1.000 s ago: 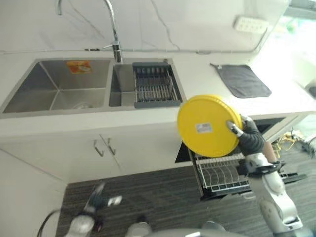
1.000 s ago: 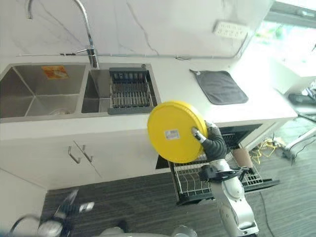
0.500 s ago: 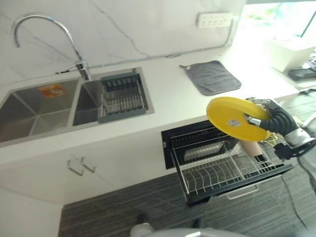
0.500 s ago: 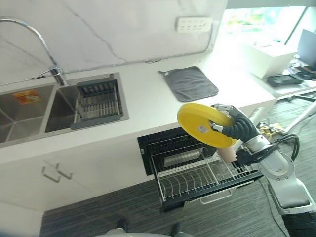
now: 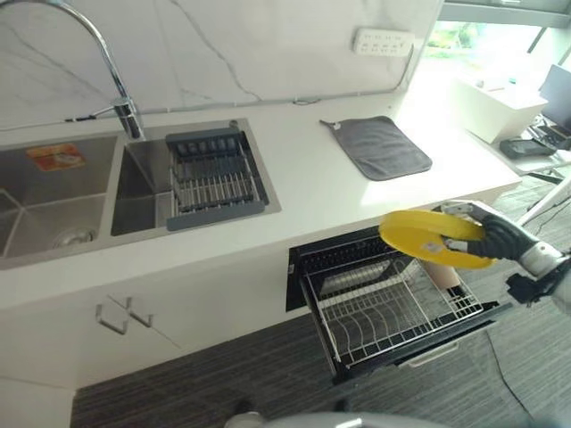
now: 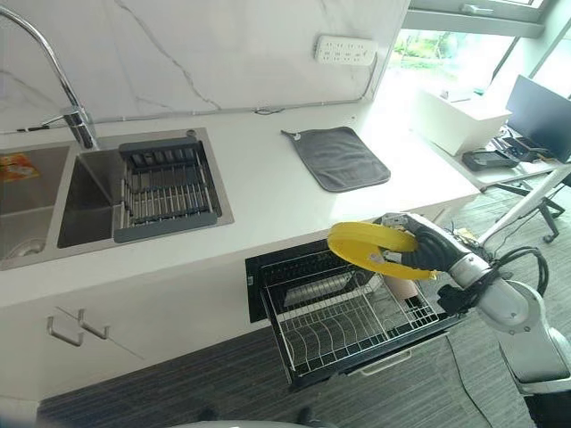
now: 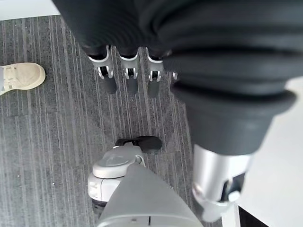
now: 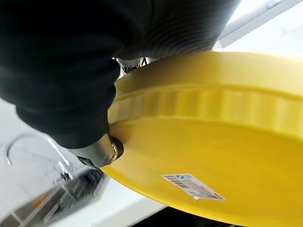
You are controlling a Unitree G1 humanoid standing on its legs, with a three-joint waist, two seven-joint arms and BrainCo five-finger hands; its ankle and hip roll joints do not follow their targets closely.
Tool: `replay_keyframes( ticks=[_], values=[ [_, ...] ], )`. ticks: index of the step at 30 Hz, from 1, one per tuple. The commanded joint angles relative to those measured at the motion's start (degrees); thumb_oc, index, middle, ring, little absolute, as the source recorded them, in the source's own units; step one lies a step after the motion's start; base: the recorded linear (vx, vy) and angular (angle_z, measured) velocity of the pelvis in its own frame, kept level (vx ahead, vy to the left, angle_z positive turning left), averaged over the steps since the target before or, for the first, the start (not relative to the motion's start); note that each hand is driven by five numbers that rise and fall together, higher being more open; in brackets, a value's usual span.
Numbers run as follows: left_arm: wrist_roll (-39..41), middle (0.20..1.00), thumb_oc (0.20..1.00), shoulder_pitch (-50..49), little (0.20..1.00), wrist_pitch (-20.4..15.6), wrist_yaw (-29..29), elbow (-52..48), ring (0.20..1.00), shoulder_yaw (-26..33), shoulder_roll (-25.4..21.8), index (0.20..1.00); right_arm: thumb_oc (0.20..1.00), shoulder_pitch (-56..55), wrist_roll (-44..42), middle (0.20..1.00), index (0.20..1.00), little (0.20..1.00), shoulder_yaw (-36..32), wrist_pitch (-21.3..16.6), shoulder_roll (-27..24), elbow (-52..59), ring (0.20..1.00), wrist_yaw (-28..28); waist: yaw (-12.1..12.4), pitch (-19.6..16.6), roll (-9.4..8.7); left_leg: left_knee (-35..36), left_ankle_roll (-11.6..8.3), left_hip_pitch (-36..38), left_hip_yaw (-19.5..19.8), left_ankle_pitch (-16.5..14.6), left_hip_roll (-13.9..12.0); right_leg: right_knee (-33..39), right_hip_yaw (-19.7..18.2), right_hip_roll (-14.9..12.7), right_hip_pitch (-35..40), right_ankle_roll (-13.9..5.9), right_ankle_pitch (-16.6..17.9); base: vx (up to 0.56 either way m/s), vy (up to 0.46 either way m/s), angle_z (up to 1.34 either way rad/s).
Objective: Place the dishes in the dishwasher.
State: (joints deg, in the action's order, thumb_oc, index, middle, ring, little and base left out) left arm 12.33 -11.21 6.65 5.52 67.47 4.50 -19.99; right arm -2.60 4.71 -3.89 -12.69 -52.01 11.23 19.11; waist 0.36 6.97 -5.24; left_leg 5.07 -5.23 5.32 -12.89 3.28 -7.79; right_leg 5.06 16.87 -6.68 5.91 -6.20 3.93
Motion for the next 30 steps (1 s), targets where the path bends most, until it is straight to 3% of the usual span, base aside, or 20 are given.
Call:
replay_keyframes(
  ticks=[1, 6, 12, 15, 17, 19, 23, 30],
  values=[
    [-1.9, 1.0, 1.0, 1.9, 1.0, 0.2, -1.7, 1.7, 1.0, -2.3, -1.2, 1.0, 0.2, 6.7, 5.0, 0.2, 0.2, 0.2, -0.7, -5.1, 0.0, 0.6, 0.2, -5.7, 2.8, 1.6, 1.11, -4.5, 1.27, 1.6, 2.6, -5.0, -1.6, -7.4, 1.3, -5.0, -1.6, -4.38, -1.8, 0.06, -0.017, 0.08],
    [-1.1, 1.0, 1.0, 3.2, 1.0, 1.3, -2.2, -0.5, 1.0, -2.9, -4.2, 1.0, 0.2, 9.3, 9.0, 0.2, 0.2, 0.2, 3.9, -6.6, -1.6, -4.0, 0.2, -7.1, 4.3, 5.7, 1.87, -14.7, 1.88, -5.4, 7.3, -7.2, -1.8, -17.1, 0.9, -6.4, -6.5, -3.24, -5.5, -0.04, -0.055, 0.24],
    [2.1, 1.0, 1.0, 4.7, 1.0, 2.7, -2.5, -2.5, 1.0, -3.8, -6.0, 1.0, 0.2, 14.3, 13.9, 0.2, 0.2, 0.2, 10.0, -7.5, -3.9, -7.0, 0.2, -10.0, 5.3, 9.5, 2.45, -19.4, 1.59, -11.2, 9.5, -7.7, -2.1, -20.2, 0.4, -7.4, -10.4, -2.35, -6.7, -0.11, -0.031, 0.09],
    [3.1, 1.0, 1.0, 4.8, 1.0, 0.4, -3.6, -3.5, 1.0, -4.3, -6.2, 1.0, 0.2, 16.5, 14.9, 0.2, 0.2, 0.2, 12.5, -7.3, -5.1, -7.6, 0.2, -10.3, 5.6, 10.9, 2.66, -21.1, 1.52, -12.9, 10.2, -7.9, -2.3, -22.2, 0.2, -8.0, -11.9, -1.89, -7.4, -0.07, 0.006, 0.0],
    [4.1, 1.0, 1.0, 4.9, 1.0, -0.5, -4.7, -6.5, 1.0, -5.0, -6.7, 1.0, 0.2, 19.0, 18.9, 0.2, 0.2, 0.2, 15.6, -8.1, -6.1, -11.3, 0.2, -14.2, 6.5, 12.0, 3.03, -23.3, 1.67, -14.3, 11.0, -8.5, -2.3, -24.3, 0.1, -8.7, -12.9, -1.45, -8.3, -0.06, 0.025, -0.02],
    [4.1, 1.0, 1.0, 4.8, 1.0, -0.8, -5.0, -6.9, 1.0, -5.1, -6.7, 1.0, 0.2, 19.8, 19.5, 0.2, 0.2, 0.2, 16.3, -8.1, -6.2, -12.3, 0.2, -15.1, 6.6, 12.1, 3.1, -23.5, 1.65, -14.5, 11.1, -8.5, -2.3, -24.5, 0.2, -8.8, -13.0, -1.36, -8.4, -0.02, 0.009, -0.02],
    [3.8, 1.0, 1.0, 4.4, 1.0, -0.9, -5.6, -8.6, 1.0, -5.7, -6.6, 1.0, 0.2, 25.6, 26.9, 0.2, 0.2, 0.2, 21.0, -6.4, -6.0, -18.9, 0.2, -23.1, 8.0, 12.7, 3.82, -24.9, 1.66, -15.3, 11.9, -8.9, -2.2, -25.9, 0.4, -9.1, -13.3, -0.71, -9.3, 0.01, 0.016, -0.01],
    [3.4, 1.0, 1.0, 3.7, 1.0, 0.0, -5.5, -9.7, 1.0, -5.6, -6.5, 1.0, 0.2, 28.7, 32.3, 0.2, 0.2, 0.2, 24.5, -3.9, -6.1, -24.4, 0.2, -27.6, 9.1, 12.8, 4.46, -26.2, 1.68, -16.0, 12.1, -9.2, -2.4, -27.5, 0.7, -9.7, -13.4, -0.42, -10.2, 0.0, 0.008, 0.01]
  ],
)
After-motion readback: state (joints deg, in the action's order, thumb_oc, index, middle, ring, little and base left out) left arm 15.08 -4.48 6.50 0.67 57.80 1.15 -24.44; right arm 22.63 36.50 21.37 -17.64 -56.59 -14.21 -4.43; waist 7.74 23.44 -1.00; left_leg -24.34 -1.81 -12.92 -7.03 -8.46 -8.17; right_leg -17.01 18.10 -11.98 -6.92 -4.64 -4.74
